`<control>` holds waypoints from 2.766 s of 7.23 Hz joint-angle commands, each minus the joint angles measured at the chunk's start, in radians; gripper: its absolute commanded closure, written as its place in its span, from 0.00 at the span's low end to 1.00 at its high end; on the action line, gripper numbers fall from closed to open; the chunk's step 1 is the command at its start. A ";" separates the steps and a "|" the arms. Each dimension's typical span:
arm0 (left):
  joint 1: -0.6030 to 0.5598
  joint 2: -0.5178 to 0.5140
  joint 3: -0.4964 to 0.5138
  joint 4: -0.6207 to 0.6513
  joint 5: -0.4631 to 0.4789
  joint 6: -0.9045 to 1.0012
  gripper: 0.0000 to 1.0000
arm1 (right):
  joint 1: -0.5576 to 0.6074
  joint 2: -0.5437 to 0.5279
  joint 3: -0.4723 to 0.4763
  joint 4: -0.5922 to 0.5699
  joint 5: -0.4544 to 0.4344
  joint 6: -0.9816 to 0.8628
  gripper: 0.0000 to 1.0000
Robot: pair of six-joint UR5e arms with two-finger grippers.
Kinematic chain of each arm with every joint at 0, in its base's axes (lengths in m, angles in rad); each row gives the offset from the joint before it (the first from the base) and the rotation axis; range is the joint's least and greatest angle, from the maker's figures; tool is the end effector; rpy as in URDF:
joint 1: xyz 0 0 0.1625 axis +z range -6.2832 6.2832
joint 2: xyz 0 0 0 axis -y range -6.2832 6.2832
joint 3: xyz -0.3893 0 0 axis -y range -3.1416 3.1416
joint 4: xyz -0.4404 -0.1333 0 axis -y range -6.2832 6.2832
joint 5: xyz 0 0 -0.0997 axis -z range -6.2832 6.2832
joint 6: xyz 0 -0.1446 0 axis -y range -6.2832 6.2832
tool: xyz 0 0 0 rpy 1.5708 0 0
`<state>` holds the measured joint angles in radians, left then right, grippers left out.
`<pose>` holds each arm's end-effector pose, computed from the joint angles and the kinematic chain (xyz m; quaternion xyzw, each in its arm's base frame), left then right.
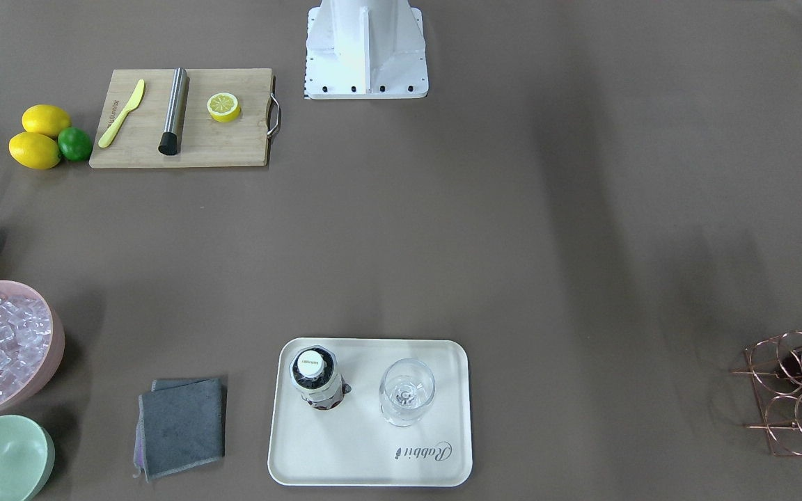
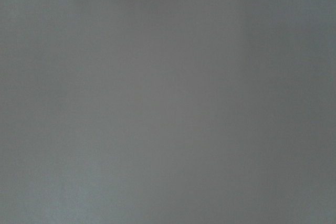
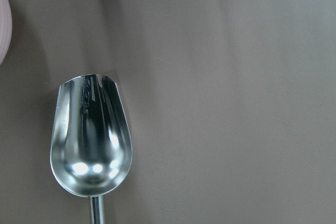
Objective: Take tea from basket to plate
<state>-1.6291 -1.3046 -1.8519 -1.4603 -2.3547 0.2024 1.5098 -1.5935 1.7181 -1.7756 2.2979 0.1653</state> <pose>-0.0561 -0.4249 0.6430 0.0058 0.3841 0.0482 0.9220 0.0055 -0.5202 0.6126 -0.0773 -0.3488 0.0629 0.9319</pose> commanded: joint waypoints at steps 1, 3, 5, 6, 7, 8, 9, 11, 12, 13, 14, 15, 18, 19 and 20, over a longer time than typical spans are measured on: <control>0.000 0.001 0.000 0.000 0.000 0.000 0.02 | 0.000 -0.011 0.001 0.002 -0.002 -0.001 0.00; 0.000 0.001 0.002 0.002 0.000 0.000 0.02 | 0.000 -0.013 0.001 0.004 0.000 -0.001 0.00; 0.001 0.001 0.005 0.000 0.000 0.000 0.02 | 0.001 -0.014 0.000 0.004 -0.003 -0.001 0.00; 0.000 0.001 0.003 0.000 0.000 0.000 0.02 | 0.006 -0.014 0.008 0.004 0.000 -0.001 0.00; 0.001 0.001 0.008 0.000 0.000 0.000 0.02 | 0.006 -0.008 0.008 0.005 -0.002 -0.007 0.00; 0.002 0.001 0.010 0.000 0.000 0.000 0.02 | 0.006 -0.013 0.003 0.040 -0.002 -0.004 0.00; 0.002 0.001 0.010 0.000 0.000 -0.001 0.02 | 0.004 -0.014 -0.017 0.086 -0.002 -0.001 0.00; 0.003 0.001 0.008 0.000 0.000 -0.001 0.02 | 0.006 -0.016 -0.025 0.100 -0.002 -0.004 0.00; 0.003 -0.001 0.010 -0.002 0.000 -0.001 0.02 | 0.007 -0.017 -0.023 0.099 -0.002 -0.001 0.00; 0.003 -0.001 0.013 -0.006 0.000 -0.001 0.02 | 0.007 -0.017 -0.026 0.099 -0.002 -0.001 0.00; 0.005 -0.004 0.025 -0.011 0.000 -0.001 0.02 | 0.006 -0.017 -0.026 0.099 -0.002 -0.001 0.00; 0.005 -0.004 0.026 -0.011 0.000 -0.001 0.02 | 0.006 -0.017 -0.026 0.099 -0.002 -0.001 0.00; 0.005 -0.004 0.028 -0.011 0.000 0.000 0.02 | 0.007 -0.017 -0.026 0.099 -0.002 -0.001 0.00; 0.005 -0.004 0.028 -0.011 0.000 -0.001 0.02 | 0.007 -0.017 -0.028 0.099 -0.002 -0.001 0.00; 0.005 -0.004 0.026 -0.011 0.000 -0.001 0.02 | 0.006 -0.017 -0.026 0.099 -0.003 -0.001 0.00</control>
<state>-1.6245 -1.3085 -1.8245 -1.4711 -2.3547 0.2017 1.5170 -1.6107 1.6912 -1.6766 2.2964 0.1641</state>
